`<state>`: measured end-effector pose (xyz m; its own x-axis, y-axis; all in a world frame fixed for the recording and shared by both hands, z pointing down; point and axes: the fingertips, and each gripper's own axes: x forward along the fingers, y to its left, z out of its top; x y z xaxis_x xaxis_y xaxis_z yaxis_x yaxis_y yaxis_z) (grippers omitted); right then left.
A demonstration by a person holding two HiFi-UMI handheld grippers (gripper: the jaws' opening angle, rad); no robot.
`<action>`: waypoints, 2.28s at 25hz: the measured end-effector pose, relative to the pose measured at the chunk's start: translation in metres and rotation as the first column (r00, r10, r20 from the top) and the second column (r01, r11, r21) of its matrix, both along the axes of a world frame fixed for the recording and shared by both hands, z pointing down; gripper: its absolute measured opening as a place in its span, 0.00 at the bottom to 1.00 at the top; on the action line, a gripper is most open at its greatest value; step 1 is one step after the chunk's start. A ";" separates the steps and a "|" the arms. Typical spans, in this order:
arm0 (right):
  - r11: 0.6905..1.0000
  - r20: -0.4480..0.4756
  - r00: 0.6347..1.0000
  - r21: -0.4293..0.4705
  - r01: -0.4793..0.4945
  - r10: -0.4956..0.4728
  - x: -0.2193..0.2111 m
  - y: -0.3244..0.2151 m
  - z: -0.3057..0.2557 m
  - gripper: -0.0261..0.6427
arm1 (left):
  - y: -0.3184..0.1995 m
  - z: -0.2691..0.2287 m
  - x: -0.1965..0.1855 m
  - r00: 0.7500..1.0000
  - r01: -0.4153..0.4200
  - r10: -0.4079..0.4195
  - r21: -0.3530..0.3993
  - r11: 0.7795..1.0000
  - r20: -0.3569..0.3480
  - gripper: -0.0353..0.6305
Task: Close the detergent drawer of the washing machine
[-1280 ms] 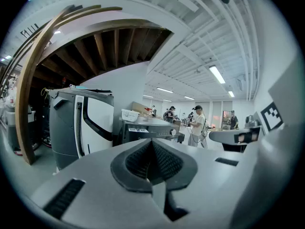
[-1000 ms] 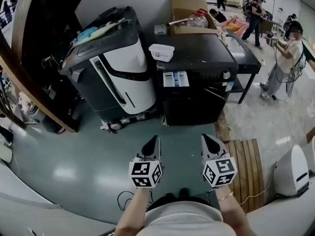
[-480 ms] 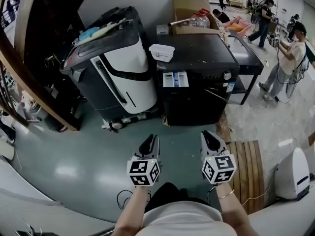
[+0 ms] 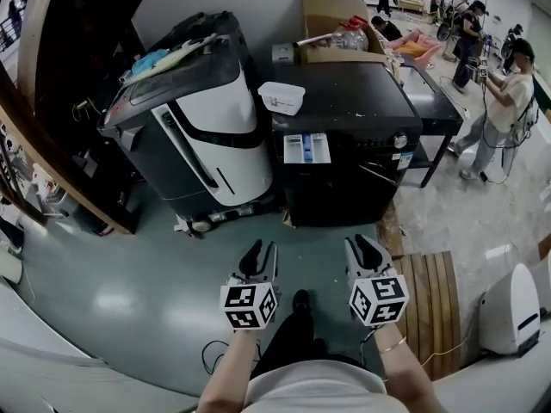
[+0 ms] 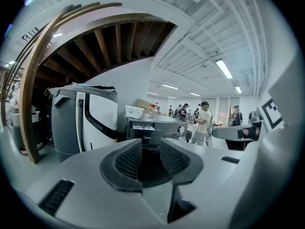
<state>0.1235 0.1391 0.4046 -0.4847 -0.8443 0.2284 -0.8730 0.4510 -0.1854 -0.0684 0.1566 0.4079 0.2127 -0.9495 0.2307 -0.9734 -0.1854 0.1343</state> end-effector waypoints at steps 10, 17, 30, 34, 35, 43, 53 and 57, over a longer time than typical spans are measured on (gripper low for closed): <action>0.999 -0.033 0.998 -0.017 -0.047 0.047 -0.018 -0.084 0.016 0.17 | -0.087 0.017 -0.028 1.000 0.002 -0.002 -0.020 1.000 -0.025 0.24; 0.996 -0.079 0.995 -0.057 -0.065 0.060 -0.031 -0.143 0.030 0.17 | -0.156 0.025 -0.048 1.000 -0.012 0.011 -0.039 0.999 -0.026 0.27; 0.980 -0.116 0.981 -0.105 -0.170 0.158 -0.032 -0.209 0.047 0.19 | -0.230 0.040 -0.061 0.996 -0.077 0.074 -0.074 0.994 -0.048 0.29; 0.976 -0.137 0.976 -0.112 -0.187 0.172 -0.032 -0.217 0.052 0.19 | -0.238 0.048 -0.058 0.994 -0.103 0.099 -0.088 0.991 -0.053 0.29; 0.975 -0.140 0.975 -0.113 -0.191 0.175 -0.031 -0.218 0.052 0.19 | -0.240 0.049 -0.057 0.993 -0.109 0.104 -0.092 0.990 -0.054 0.30; 0.973 -0.172 0.969 -0.117 -0.200 0.179 -0.032 -0.227 0.061 0.19 | -0.245 0.062 -0.051 0.989 -0.143 0.137 -0.118 0.983 -0.054 0.31; 0.965 -0.178 0.968 -0.162 -0.206 0.177 -0.034 -0.241 0.085 0.19 | -0.255 0.082 -0.046 0.989 -0.145 0.140 -0.161 0.976 -0.040 0.31; 0.965 -0.187 0.968 -0.171 -0.200 0.168 -0.031 -0.245 0.095 0.19 | -0.259 0.092 -0.043 0.988 -0.152 0.149 -0.181 0.972 -0.028 0.30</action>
<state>0.0927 -0.1064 0.5001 -0.2656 -0.8496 0.4557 -0.9634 0.2512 -0.0932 -0.1110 -0.1022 0.5002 0.3544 -0.8487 0.3924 -0.9340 -0.3008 0.1929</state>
